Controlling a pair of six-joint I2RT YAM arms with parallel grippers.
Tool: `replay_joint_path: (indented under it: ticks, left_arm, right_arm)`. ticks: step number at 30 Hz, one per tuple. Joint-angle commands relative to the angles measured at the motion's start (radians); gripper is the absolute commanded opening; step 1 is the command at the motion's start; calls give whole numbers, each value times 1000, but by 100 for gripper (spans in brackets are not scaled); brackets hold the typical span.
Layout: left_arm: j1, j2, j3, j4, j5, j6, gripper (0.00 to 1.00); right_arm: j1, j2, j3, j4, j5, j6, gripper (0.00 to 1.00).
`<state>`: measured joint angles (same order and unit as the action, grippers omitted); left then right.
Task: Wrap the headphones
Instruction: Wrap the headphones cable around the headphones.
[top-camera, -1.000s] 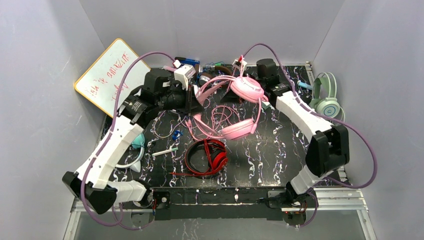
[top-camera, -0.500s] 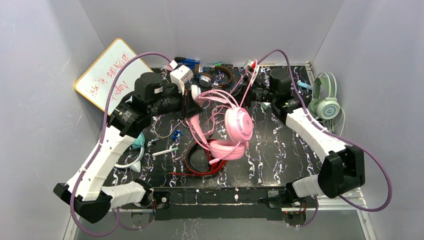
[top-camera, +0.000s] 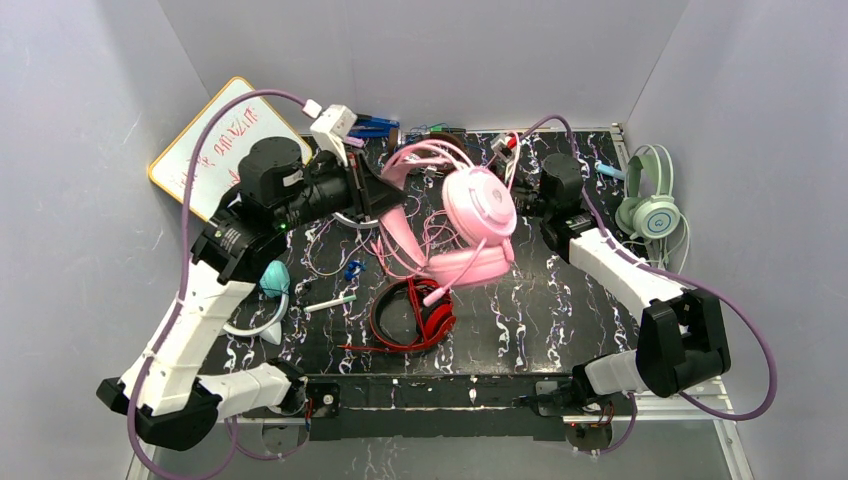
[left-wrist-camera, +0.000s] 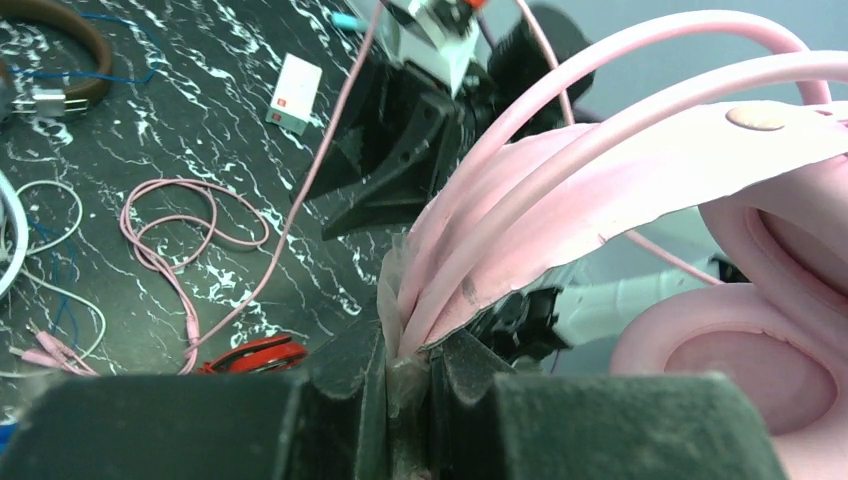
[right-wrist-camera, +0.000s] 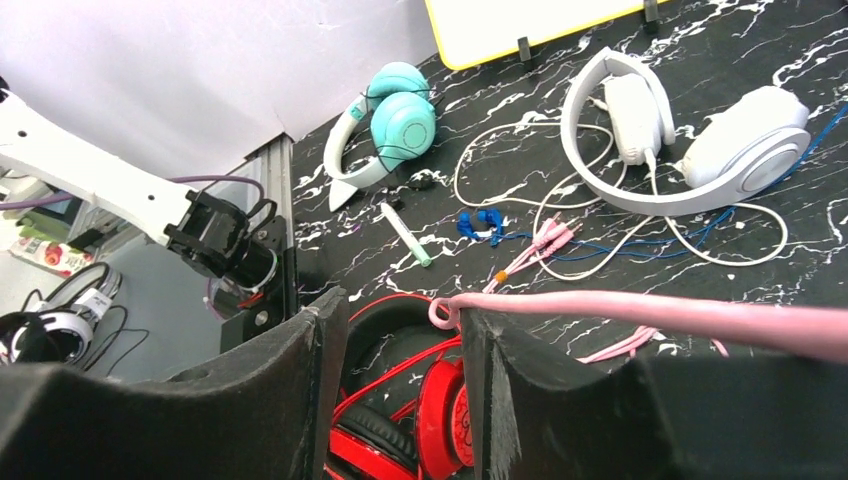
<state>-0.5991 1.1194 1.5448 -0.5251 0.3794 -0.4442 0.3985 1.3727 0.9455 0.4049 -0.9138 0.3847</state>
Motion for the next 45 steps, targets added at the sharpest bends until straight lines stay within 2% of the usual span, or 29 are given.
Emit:
replay_joint_path:
  ticks: [1, 4, 13, 16, 18, 22, 24, 26, 30, 34, 37, 42, 45]
  left_arm:
    - [-1, -6, 116, -11, -242, -250, 0]
    - [-1, 42, 193, -99, -358, -404, 0]
    - [45, 160, 209, 60, -257, -729, 0]
    - [84, 167, 220, 91, -242, -768, 0]
    - [104, 161, 213, 108, -216, -786, 0]
    - [132, 118, 112, 208, -124, -855, 0]
    - [147, 101, 75, 246, -87, -878, 0]
    - [165, 96, 81, 220, -76, -864, 0]
    - [202, 98, 140, 90, -125, -795, 0]
    - [227, 101, 115, 76, -121, -780, 0]
    - [239, 100, 73, 94, -121, -779, 0]
    - [260, 95, 51, 91, -141, -760, 0]
    - [277, 91, 52, 79, -151, -744, 0]
  right_arm:
    - [-4, -15, 22, 24, -60, 18, 53]
    - [-3, -8, 5, 11, -70, 27, 53]
    - [46, 3, -25, -62, -79, 0, 49]
    - [54, -4, -37, -61, -55, 10, 41]
    - [54, -20, -55, -43, -22, 30, 28]
    - [51, -37, -107, 65, 37, 104, 13]
    - [51, -28, -122, 126, 44, 143, 12]
    - [51, -14, -121, 149, 41, 162, 17]
    - [51, -20, -113, 123, 50, 171, 38]
    - [48, -54, -89, 51, 90, 198, 45]
    - [48, -97, -76, 37, 91, 222, 54]
    - [47, -172, -40, -158, 239, 146, 62]
    - [47, -209, -55, -238, 347, 118, 73]
